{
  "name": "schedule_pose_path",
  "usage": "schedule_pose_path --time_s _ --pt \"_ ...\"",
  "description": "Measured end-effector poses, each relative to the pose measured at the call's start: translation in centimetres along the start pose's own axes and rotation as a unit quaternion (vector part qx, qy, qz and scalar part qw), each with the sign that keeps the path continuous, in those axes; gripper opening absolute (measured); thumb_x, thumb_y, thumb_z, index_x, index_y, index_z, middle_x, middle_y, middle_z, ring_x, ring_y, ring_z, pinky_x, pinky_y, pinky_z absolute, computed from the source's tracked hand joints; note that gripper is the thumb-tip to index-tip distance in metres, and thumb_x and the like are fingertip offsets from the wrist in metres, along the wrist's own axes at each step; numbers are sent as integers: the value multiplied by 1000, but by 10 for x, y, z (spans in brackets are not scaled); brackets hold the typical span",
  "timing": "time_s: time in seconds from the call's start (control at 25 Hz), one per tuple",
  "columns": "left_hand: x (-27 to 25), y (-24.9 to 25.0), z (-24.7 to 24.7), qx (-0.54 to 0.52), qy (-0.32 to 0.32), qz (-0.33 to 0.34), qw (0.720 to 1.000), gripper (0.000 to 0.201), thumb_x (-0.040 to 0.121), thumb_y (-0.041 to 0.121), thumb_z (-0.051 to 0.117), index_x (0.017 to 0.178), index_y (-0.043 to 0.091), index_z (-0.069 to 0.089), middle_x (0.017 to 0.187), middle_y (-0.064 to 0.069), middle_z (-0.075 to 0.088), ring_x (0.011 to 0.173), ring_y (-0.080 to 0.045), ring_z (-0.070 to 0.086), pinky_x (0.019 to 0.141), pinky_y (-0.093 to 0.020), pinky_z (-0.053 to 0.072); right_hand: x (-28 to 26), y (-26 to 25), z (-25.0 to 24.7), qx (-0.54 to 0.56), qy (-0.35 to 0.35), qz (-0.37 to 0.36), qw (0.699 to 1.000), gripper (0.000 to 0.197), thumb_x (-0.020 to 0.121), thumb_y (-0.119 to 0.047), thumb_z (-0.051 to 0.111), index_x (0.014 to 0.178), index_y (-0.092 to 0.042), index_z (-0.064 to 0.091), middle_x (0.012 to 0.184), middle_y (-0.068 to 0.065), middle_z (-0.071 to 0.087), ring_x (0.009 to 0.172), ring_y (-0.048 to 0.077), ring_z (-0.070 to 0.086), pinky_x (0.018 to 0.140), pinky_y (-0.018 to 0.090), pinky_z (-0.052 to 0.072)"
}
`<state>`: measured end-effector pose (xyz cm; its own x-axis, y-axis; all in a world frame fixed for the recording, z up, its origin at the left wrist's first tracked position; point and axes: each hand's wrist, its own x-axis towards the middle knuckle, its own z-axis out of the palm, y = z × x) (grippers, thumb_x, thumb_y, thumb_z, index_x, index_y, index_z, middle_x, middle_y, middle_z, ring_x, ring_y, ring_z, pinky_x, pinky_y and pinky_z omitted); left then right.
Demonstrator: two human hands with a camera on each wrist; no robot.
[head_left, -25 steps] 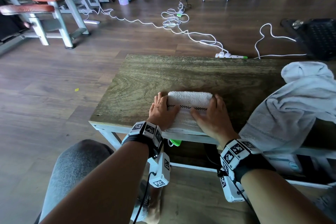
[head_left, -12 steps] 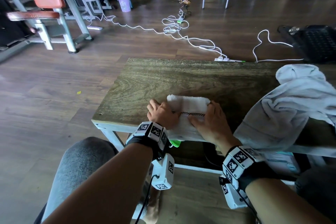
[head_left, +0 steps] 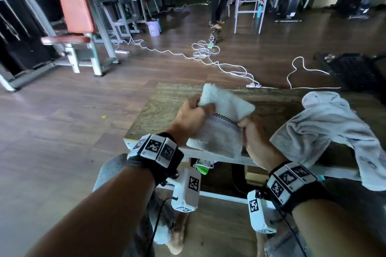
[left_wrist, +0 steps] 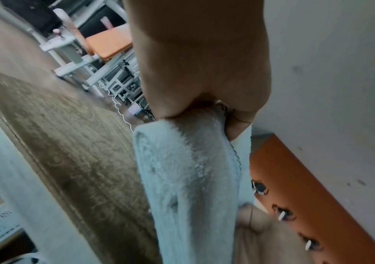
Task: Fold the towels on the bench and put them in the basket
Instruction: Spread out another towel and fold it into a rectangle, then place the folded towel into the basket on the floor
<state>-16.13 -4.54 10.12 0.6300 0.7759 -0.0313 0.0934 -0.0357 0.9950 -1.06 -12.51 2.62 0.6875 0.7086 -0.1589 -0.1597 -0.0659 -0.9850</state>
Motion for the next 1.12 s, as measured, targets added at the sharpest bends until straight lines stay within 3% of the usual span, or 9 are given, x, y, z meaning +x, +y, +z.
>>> schedule_pose_path --time_s 0.12,0.2,0.32,0.4,0.64,0.76,0.88,1.0,1.12 --pt "-13 21 -10 -50 28 -20 998 23 78 9 64 100 6 66 78 -10 66 64 -25 61 55 -31 49 -15 -12 0 35 -104 60 992 28 57 -33 63 78 -17 54 65 3 45 61 22 45 54 28 34" --pt "-24 27 -15 -54 46 -22 997 38 67 13 65 103 0 64 78 -13 65 64 -26 60 56 -31 48 -26 -21 3 39 -162 56 984 21 74 -30 60 86 -12 60 68 6 58 65 24 56 53 26 41" --pt "-36 27 -26 -52 85 -19 995 57 61 20 71 113 0 62 89 -18 69 72 -29 63 63 -38 51 -32 -25 4 33 -184 43 981 32 83 -25 56 109 -9 65 101 8 72 99 30 67 82 38 52" --pt "-41 26 -36 -37 128 -26 991 70 55 31 78 118 4 62 103 -22 71 80 -31 67 71 -46 55 -32 -29 6 26 -195 11 980 27 92 -20 58 117 -12 64 113 7 73 106 28 68 90 44 53" --pt "-64 6 -80 28 252 -84 964 38 68 31 75 98 8 70 94 -14 74 90 -36 70 77 -48 58 -31 -16 54 -62 -216 -37 974 3 90 -34 70 91 -33 68 105 -1 73 99 28 70 83 47 55" --pt "-77 -25 -106 22 303 -129 944 20 78 29 76 83 11 70 74 -4 68 67 -22 62 60 -30 49 -30 7 92 -113 -237 -50 964 16 88 -40 72 101 -33 64 103 -7 69 96 22 68 77 43 56" --pt "-100 -62 -139 30 367 -186 911 31 86 32 70 63 13 63 59 1 59 52 -15 54 52 -22 44 -38 34 138 -146 -276 -30 950 36 90 -28 69 123 -28 54 111 -4 62 99 18 64 83 40 54" --pt "-125 -108 -178 47 407 -259 875 30 88 32 64 68 10 67 60 -1 59 51 -17 56 51 -22 45 -51 64 189 -196 -328 -28 924 46 80 -34 69 121 -35 49 113 2 63 99 20 63 83 41 54" --pt "-155 -158 -206 40 428 -301 851 19 89 17 61 97 1 71 74 -4 62 62 -18 59 53 -22 52 -64 96 231 -276 -386 -47 879 36 87 -29 67 117 -32 46 101 2 63 88 21 60 65 32 42"
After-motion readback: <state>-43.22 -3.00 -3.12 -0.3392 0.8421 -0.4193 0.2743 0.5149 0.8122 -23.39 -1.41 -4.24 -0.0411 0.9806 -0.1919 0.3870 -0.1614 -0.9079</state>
